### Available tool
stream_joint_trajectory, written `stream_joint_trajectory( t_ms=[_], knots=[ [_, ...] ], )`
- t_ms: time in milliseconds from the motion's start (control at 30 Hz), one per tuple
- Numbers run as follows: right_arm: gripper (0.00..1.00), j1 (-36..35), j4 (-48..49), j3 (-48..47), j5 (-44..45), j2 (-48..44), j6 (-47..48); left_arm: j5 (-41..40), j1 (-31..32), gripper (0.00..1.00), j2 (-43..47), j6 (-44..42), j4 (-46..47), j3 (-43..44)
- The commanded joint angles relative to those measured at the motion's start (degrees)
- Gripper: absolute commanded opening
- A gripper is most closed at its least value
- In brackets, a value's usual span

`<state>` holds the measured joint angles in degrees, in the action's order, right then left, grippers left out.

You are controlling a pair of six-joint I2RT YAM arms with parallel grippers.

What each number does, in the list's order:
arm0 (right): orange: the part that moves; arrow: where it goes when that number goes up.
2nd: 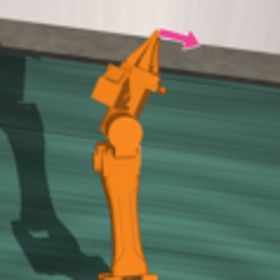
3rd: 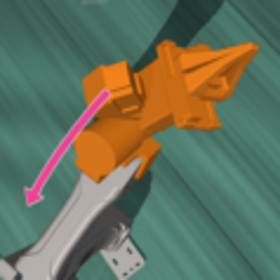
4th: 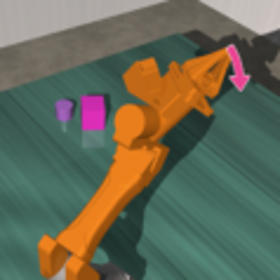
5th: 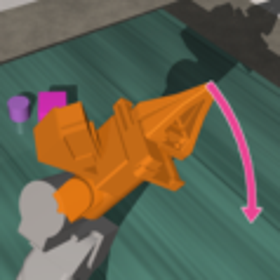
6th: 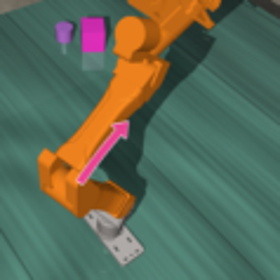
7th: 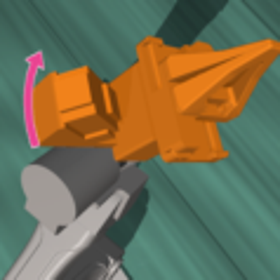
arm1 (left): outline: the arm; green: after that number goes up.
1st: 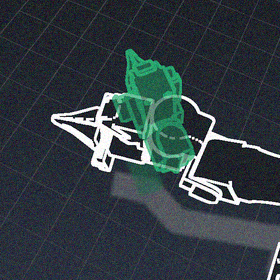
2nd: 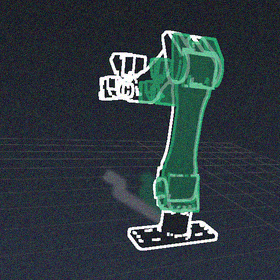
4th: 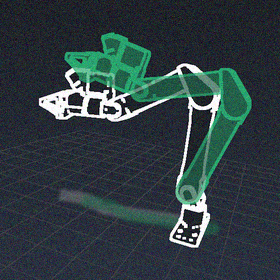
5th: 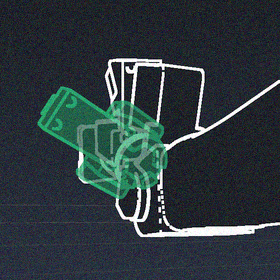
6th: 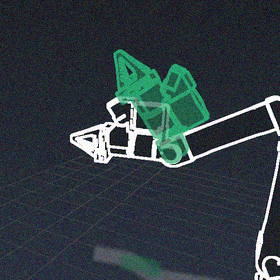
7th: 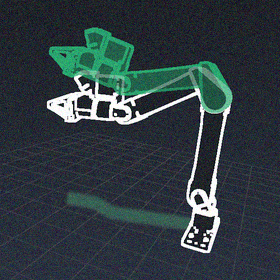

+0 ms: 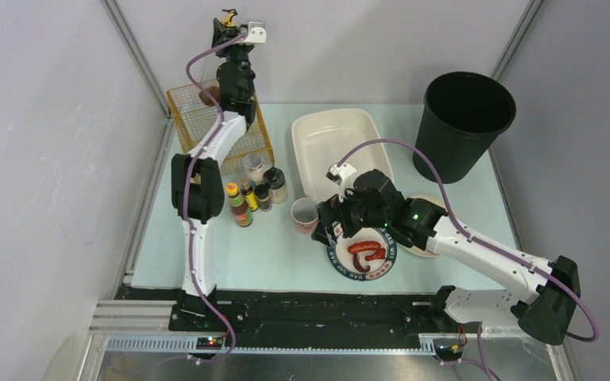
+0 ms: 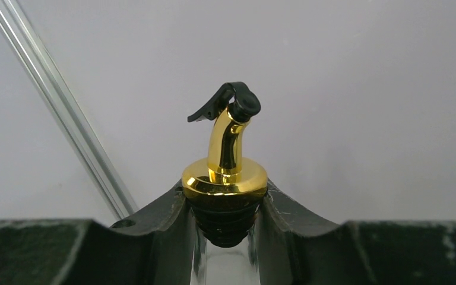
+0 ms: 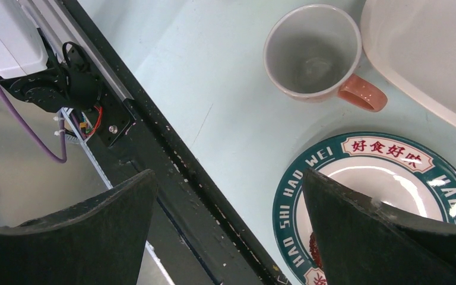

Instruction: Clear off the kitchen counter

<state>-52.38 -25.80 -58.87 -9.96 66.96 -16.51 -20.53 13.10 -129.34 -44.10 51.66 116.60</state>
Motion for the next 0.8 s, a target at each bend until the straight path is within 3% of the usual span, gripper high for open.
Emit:
stream_joint_trajectory(
  t_ms=[0,300,767],
  knots=[
    [0.96,0.3,1.4,-0.7,-0.7,0.6,-0.5,2.3,-2.0,0.00,1.3,1.8,-0.5,2.3],
    [0.96,0.6,2.0,-0.8,-0.9,1.2,-0.6,1.9,-4.0,0.00,0.1,3.6,-2.1,1.3],
    [0.96,0.5,2.1,-0.7,-1.5,0.7,-0.9,3.1,-5.8,0.00,5.8,11.3,-3.9,-9.6]
  ],
)
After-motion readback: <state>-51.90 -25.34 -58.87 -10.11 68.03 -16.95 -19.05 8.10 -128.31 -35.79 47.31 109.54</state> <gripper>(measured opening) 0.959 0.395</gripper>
